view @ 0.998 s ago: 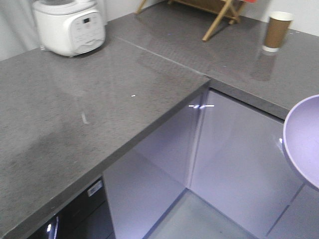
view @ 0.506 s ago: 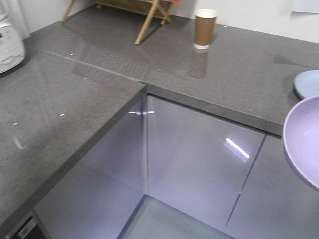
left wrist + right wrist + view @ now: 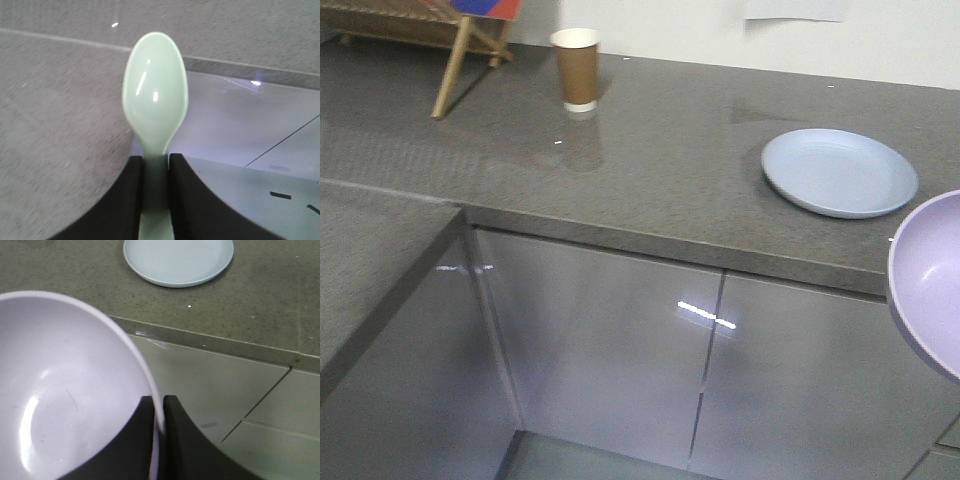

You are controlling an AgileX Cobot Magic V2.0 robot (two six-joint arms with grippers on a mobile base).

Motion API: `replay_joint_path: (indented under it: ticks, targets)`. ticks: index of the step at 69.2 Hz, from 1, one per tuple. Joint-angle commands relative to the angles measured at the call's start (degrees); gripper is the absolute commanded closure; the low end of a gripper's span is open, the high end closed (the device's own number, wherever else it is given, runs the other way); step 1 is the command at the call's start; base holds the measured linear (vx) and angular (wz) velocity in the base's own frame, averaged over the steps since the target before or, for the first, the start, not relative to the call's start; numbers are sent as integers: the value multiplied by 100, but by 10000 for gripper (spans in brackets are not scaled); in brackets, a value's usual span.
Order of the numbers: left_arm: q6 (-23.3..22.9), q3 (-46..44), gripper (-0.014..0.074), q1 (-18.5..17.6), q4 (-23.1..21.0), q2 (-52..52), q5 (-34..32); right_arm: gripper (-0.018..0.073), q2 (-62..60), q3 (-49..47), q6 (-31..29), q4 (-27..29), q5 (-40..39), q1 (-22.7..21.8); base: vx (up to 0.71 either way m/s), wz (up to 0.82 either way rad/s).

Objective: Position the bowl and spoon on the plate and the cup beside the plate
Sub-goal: 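Drive the base to the counter with the light blue plate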

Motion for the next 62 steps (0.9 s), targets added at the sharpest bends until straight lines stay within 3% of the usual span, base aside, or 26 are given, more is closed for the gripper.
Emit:
replay_joint_path:
  ticks: [1, 62]
  targets:
    - [3, -153, 603, -17, 22, -100, -291, 565, 4, -136, 0, 3, -394, -26, 11, -44]
    - [3, -153, 603, -17, 22, -100, -291, 565, 4, -136, 0, 3, -394, -26, 9, -27]
